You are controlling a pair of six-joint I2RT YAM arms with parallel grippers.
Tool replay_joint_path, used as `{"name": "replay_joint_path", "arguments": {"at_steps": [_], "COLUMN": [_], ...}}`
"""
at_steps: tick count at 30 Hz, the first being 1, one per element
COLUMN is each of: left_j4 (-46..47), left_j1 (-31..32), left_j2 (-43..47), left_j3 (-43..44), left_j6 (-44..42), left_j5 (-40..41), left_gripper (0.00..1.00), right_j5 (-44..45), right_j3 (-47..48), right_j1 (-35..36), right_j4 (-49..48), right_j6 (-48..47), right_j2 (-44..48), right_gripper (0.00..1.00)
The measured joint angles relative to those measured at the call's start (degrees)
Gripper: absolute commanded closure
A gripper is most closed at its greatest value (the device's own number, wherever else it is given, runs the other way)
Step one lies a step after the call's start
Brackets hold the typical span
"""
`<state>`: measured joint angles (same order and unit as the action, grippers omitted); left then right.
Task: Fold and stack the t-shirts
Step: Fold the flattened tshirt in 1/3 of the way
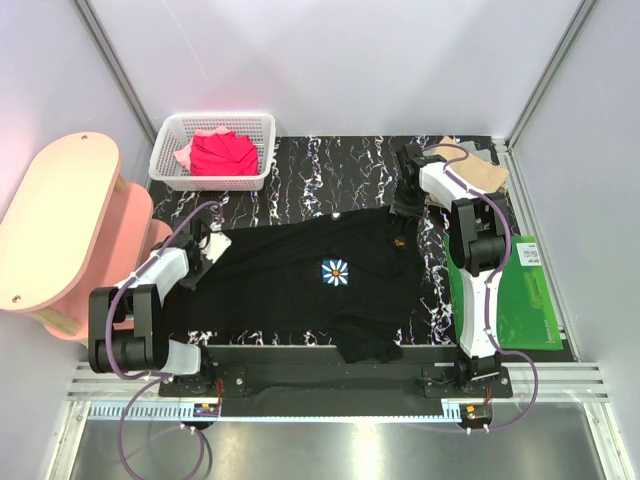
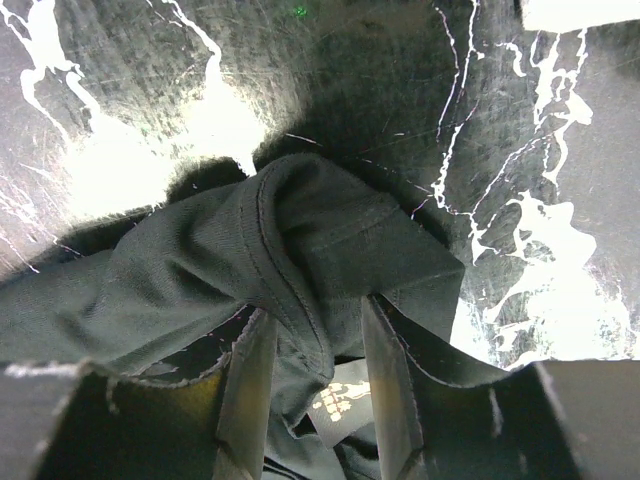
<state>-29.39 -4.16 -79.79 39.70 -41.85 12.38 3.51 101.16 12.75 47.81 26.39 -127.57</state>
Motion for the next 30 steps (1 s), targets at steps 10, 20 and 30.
{"name": "replay_joint_path", "arguments": {"at_steps": [10,20,30], "left_j4": [-8.9,-16.9,-15.5], "left_j1": [0.8,18.7,20.6], "left_j2": [1.7,4.7,-27.6], "left_j3": [4.9,24.6,41.4], "left_j6": [1.6,10.6,13.8], "left_j5": [-0.5,-7.2,-8.9], "left_gripper": [0.24,0.27,0.32], "right_j5": [0.5,1.9,1.4], "right_j3": [0.0,1.0,-14.6], "right_j1": [-0.1,-0.2,6.3], "right_j4": [0.0,0.6,0.0], "right_j6": [0.0,-0.5,0.0], "right_j2": [0.0,0.0,19.5], "right_gripper": [0.55,0.35,0.35]}}
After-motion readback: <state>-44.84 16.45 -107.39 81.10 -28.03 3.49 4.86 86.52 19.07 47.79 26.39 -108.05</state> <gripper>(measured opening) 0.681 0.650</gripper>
